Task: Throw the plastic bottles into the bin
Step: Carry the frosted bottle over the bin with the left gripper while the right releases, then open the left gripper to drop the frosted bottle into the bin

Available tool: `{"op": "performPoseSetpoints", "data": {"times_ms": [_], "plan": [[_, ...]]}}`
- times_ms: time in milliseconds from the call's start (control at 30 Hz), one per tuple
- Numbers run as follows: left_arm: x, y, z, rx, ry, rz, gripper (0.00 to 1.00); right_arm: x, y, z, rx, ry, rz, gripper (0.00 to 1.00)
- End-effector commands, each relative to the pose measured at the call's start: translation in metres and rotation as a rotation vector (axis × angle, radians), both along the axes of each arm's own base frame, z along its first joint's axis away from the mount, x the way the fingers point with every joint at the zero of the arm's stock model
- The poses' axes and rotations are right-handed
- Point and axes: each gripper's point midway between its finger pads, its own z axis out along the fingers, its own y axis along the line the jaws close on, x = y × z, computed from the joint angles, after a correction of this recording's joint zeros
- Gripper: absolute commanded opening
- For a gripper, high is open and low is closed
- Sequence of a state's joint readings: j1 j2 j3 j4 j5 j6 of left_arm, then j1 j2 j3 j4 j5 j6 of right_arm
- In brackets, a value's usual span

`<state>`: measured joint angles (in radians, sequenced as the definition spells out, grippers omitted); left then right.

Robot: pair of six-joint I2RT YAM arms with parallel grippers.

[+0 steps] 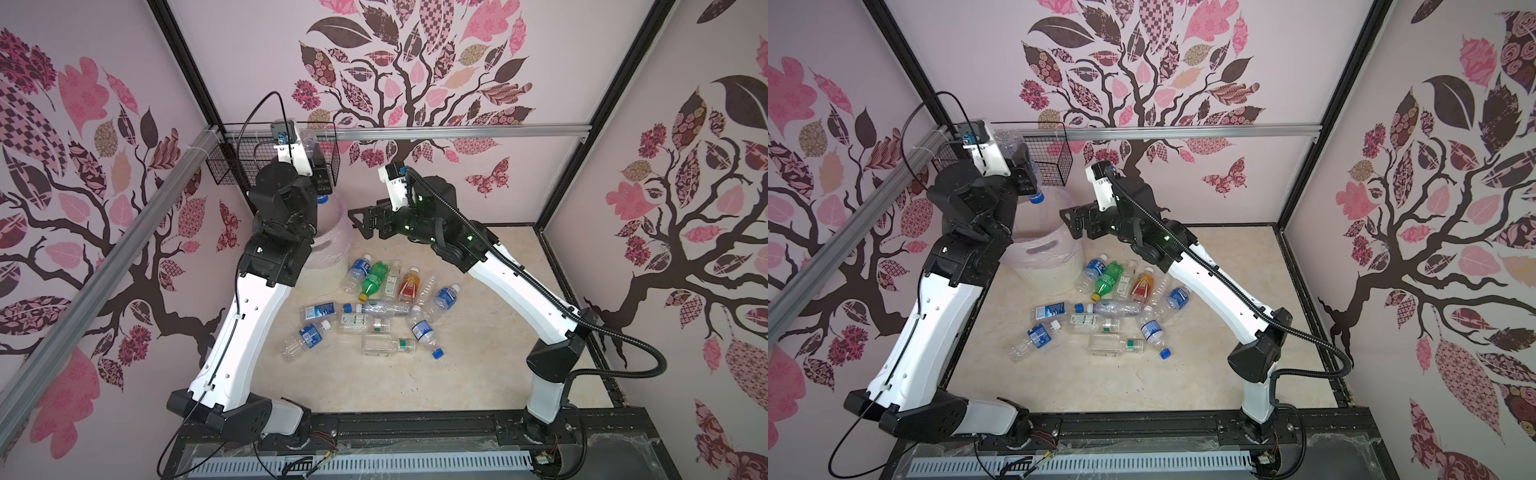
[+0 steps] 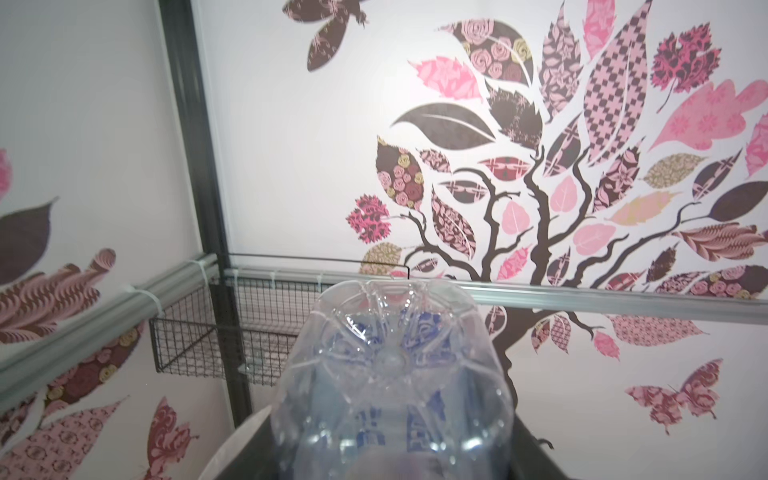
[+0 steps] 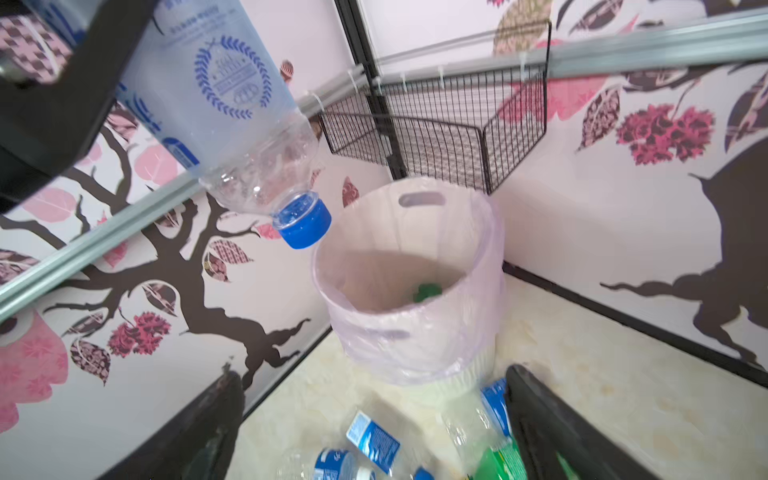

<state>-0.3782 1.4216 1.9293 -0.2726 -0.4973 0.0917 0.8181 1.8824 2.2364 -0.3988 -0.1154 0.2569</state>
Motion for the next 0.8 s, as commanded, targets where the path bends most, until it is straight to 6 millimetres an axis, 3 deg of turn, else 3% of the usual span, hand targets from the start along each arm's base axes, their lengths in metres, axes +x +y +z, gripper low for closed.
{"op": "performPoseSetpoints", "data": {"times_ms": [0, 133, 300, 367, 433, 500, 633, 767], "plan": [[-0.004, 0.012, 0.027, 0.058, -0.072, 0.068, 0.49, -0.002, 0.009, 0.003, -0.020, -0.008, 0.028, 1.00], [0.017, 0.032, 0.006, 0.014, -0.034, 0.086, 0.49, 0.002, 0.011, -0.004, -0.041, -0.009, 0.024, 1.00], [0.078, 0.062, -0.092, -0.080, 0.182, 0.095, 0.50, 0.007, 0.013, -0.026, -0.086, 0.022, 0.018, 1.00], [0.095, 0.063, -0.134, -0.115, 0.290, 0.080, 0.59, 0.008, 0.013, -0.033, -0.098, 0.033, 0.016, 1.00], [0.098, 0.060, -0.156, -0.130, 0.343, 0.065, 0.74, 0.009, 0.013, -0.038, -0.106, 0.040, 0.012, 1.00], [0.096, 0.057, -0.166, -0.147, 0.360, 0.047, 0.84, 0.009, 0.012, -0.041, -0.112, 0.045, 0.009, 1.00], [0.086, 0.055, -0.163, -0.155, 0.363, 0.024, 0.97, 0.008, 0.012, -0.046, -0.114, 0.059, 0.010, 0.99], [0.077, 0.054, -0.163, -0.165, 0.373, 0.014, 0.97, 0.007, 0.008, -0.049, -0.116, 0.071, 0.003, 1.00]]}}
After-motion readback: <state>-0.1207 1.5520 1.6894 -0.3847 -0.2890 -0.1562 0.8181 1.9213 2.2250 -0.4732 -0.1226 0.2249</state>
